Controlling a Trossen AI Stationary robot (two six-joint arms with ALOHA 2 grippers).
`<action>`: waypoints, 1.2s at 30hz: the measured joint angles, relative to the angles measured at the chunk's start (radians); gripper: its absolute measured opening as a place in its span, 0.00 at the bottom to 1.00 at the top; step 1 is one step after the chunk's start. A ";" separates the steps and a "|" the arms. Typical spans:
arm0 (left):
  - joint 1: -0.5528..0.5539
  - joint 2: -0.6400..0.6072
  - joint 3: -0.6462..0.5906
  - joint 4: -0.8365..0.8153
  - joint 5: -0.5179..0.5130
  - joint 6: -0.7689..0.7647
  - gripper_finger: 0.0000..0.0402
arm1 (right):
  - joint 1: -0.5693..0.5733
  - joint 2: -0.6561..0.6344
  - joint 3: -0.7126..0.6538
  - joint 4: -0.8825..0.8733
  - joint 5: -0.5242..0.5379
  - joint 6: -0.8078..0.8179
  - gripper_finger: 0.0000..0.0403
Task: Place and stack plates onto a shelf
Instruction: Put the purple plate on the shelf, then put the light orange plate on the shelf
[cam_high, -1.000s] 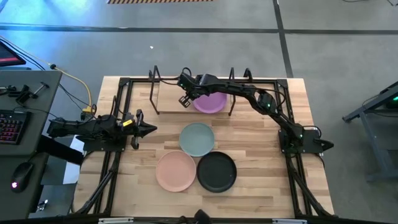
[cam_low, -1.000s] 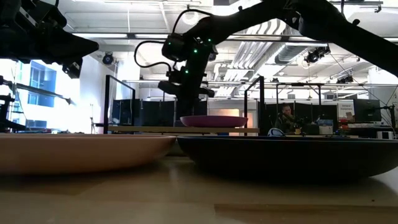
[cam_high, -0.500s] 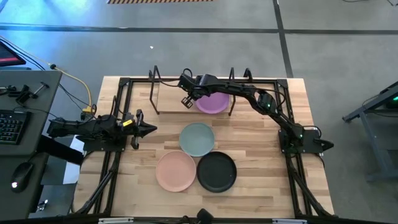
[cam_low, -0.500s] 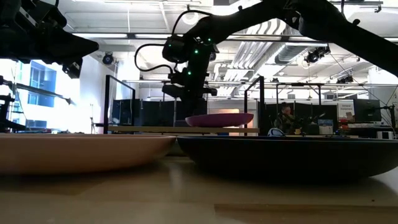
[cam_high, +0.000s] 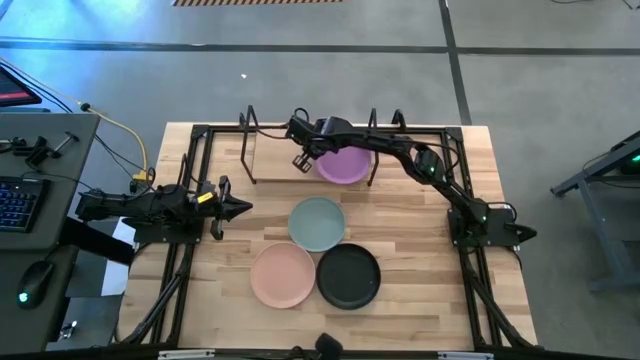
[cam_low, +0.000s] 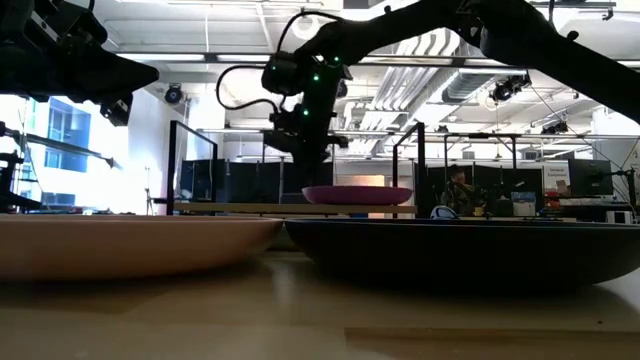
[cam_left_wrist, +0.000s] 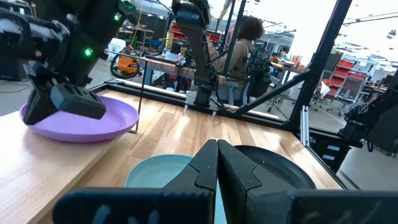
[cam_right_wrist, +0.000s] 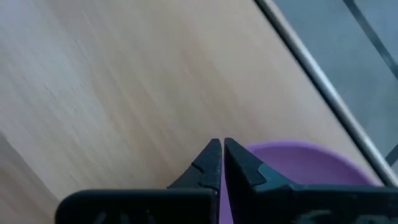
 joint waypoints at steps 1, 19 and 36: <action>0.000 0.000 0.000 0.000 0.000 0.000 0.00 | -0.001 0.000 0.017 -0.006 0.002 -0.004 0.00; 0.000 0.000 0.000 0.000 0.000 0.000 0.00 | 0.094 -0.670 -0.702 0.272 -0.136 -0.046 0.00; 0.000 0.000 0.000 0.000 0.000 0.000 0.00 | 0.483 -1.422 -1.548 1.028 -0.101 0.121 0.00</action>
